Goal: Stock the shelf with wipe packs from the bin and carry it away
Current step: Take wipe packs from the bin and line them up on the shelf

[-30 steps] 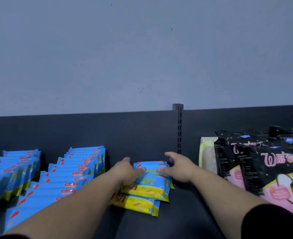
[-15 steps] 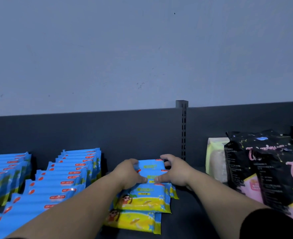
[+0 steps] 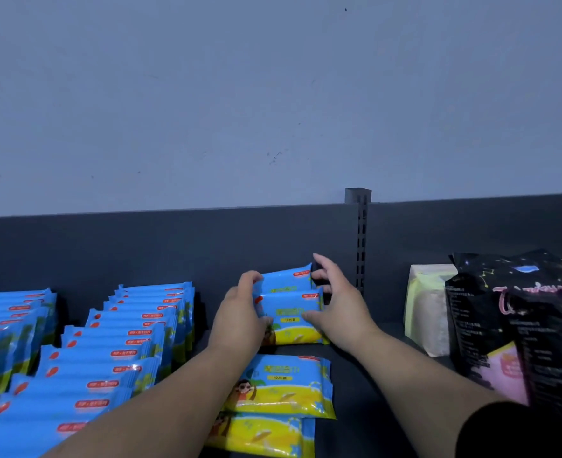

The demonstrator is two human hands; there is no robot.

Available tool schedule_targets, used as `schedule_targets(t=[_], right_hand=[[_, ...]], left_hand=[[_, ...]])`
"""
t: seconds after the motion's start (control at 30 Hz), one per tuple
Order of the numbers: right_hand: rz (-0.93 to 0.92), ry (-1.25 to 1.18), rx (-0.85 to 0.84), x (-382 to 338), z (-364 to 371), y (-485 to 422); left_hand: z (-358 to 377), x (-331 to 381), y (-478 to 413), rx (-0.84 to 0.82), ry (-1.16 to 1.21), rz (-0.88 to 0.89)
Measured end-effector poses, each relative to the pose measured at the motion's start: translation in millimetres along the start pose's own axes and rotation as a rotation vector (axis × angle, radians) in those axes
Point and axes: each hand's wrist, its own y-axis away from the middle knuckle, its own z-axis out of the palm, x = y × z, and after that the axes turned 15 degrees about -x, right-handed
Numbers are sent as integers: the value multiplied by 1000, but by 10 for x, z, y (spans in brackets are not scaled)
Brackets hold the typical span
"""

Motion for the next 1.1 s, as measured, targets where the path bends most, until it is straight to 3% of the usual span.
schedule_targets(t=[0.13,0.4,0.83,0.93,1.1], right_hand=[[60,135,-78,48,24,20],[0,217,-51,-21,93,17],[107,295,-56,-180,47,89],[125,341,-48,-249,41,196],[231,380,-57,-371,1,394]], left_hand=[[3,-37,-30,-34,-82,-49],[-47,-48,-31,-10,-70,-65],[-233,74,175,-104,-131,-128],[-328,136,311,-228,-188,-168],[-514,223,546,-625,-296,-258]])
